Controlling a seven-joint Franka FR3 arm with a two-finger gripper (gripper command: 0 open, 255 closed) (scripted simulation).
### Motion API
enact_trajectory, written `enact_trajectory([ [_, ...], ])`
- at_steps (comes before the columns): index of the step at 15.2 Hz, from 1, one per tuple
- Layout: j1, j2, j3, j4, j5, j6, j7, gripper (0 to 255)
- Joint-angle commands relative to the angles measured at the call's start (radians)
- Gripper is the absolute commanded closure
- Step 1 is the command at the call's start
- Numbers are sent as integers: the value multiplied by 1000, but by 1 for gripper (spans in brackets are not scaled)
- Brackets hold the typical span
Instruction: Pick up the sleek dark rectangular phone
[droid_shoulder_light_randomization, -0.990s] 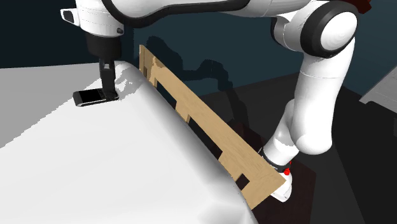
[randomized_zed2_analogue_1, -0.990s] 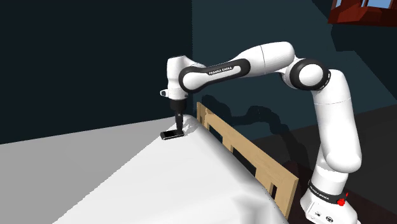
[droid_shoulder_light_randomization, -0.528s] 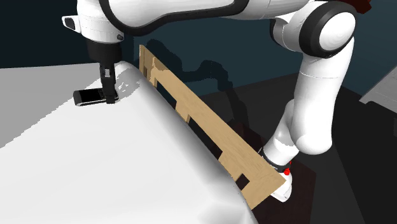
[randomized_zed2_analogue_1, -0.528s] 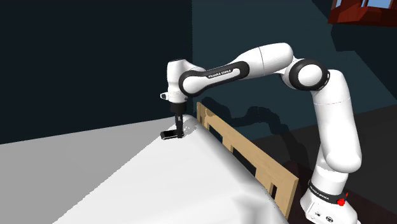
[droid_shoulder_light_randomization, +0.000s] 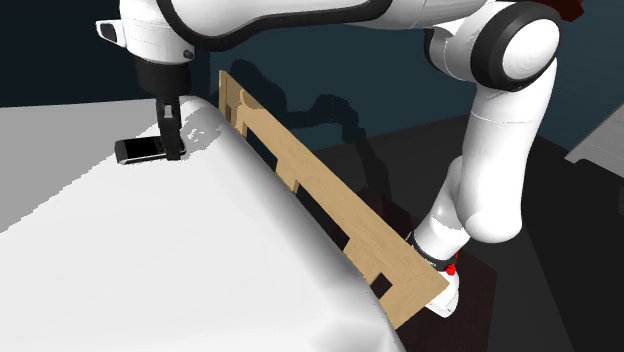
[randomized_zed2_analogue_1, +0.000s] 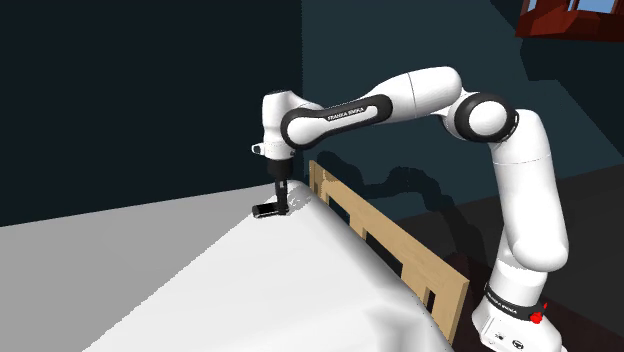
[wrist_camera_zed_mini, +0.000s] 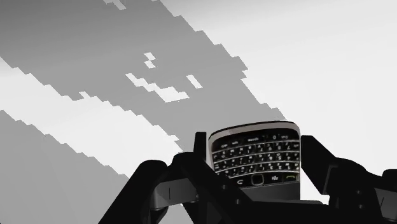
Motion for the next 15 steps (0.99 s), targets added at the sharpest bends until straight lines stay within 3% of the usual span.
enact_trajectory([
  [1,0,-3,1,20,2,-23,-2,255],
  [15,14,4,4,195,1,-190,-5,255],
])
